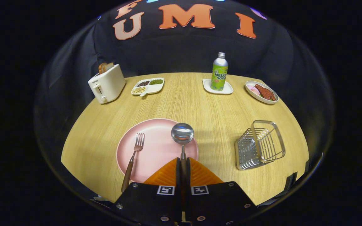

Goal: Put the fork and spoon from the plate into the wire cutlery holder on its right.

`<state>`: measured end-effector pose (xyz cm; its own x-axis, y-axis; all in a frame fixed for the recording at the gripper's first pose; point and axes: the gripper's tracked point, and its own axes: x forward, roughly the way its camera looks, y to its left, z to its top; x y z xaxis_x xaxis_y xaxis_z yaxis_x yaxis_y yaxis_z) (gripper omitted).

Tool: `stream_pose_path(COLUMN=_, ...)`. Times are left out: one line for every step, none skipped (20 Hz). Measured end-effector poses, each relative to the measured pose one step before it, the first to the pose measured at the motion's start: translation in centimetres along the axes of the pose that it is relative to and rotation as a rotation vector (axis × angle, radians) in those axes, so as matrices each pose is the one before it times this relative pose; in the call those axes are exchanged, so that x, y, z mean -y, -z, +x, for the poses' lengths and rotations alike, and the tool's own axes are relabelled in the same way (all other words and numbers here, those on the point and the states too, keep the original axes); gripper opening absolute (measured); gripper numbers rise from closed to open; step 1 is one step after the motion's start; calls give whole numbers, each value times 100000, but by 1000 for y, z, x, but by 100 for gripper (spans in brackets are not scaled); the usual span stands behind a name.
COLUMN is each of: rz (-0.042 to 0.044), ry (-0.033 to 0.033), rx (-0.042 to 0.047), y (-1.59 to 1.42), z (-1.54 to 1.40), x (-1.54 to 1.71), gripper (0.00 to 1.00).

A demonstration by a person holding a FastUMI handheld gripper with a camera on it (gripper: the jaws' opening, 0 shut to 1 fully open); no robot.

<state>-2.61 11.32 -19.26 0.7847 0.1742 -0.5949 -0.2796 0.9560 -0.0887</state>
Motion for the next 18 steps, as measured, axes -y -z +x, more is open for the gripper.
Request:
stream_pose_path(rz=-404, ry=477, rx=320, y=-419, z=-554, x=717, gripper=5)
stream_pose_path(rz=-586, ry=590, rx=253, y=-363, z=-535, x=818, gripper=5)
stream_pose_path(rz=-235, ry=479, rx=-20, y=-439, z=-465, x=771, gripper=5)
stream_pose_path(rz=268, ry=163, rx=-349, y=-122, z=-494, x=821, gripper=5)
stream_pose_path(rz=709, ry=145, rx=-345, y=-278, z=-423, x=761, gripper=5)
stream_pose_path(rz=430, ry=464, rx=-297, y=-171, z=-334, x=728, gripper=5)
stream_pose_path(rz=215, ry=879, rx=-360, y=-116, z=-239, x=794, gripper=5)
stream_pose_path(rz=25, ry=616, rx=-305, y=-24, z=-273, x=747, gripper=5)
stream_pose_path(rz=20, ry=444, rx=-504, y=-62, z=-334, x=578, gripper=5)
stream_pose_path(rz=-124, ry=247, rx=-577, y=-20, z=-309, x=572, gripper=5)
stream_pose_path(rz=-387, ry=530, rx=-831, y=41, z=-316, x=716, gripper=5)
stream_pose_path(rz=-596, ry=870, rx=-612, y=4, z=-196, x=753, gripper=5)
stream_pose_path(rz=-824, ry=1059, rx=-380, y=-66, z=-225, x=733, gripper=5)
stream_pose_path(rz=-696, ry=975, rx=-584, y=-65, z=-72, x=764, gripper=5)
stream_pose_path(rz=-245, ry=662, rx=-1015, y=-56, z=-135, x=704, gripper=5)
stream_pose_path(rz=-173, ry=260, rx=-1181, y=101, z=40, x=472, gripper=5)
stream_pose_path(rz=-374, ry=277, rx=-1435, y=104, z=72, x=522, gripper=5)
stream_pose_path(rz=-794, ry=503, rx=-1742, y=244, z=84, x=602, gripper=5)
